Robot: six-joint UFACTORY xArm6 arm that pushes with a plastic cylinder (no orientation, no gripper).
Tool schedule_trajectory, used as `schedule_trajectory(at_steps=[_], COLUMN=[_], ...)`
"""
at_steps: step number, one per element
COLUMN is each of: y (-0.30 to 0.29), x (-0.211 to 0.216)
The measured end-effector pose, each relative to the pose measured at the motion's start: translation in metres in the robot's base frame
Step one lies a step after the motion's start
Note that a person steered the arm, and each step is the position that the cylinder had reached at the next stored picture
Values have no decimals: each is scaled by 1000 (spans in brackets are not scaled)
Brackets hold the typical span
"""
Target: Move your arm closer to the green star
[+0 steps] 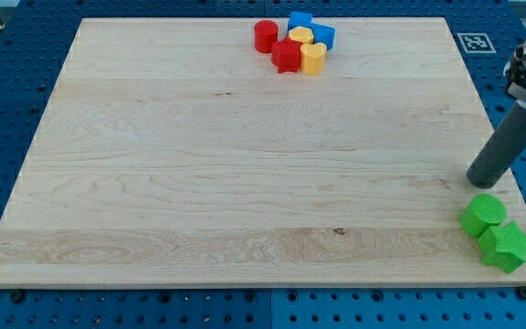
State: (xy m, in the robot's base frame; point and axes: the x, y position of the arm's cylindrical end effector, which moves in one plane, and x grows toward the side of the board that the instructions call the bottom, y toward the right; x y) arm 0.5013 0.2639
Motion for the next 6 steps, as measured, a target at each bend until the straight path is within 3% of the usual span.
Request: schedule_trajectory(at_steps=[1, 2, 4, 5, 6], y=[80, 81, 76, 62, 11], x=[19, 26, 113, 116, 112])
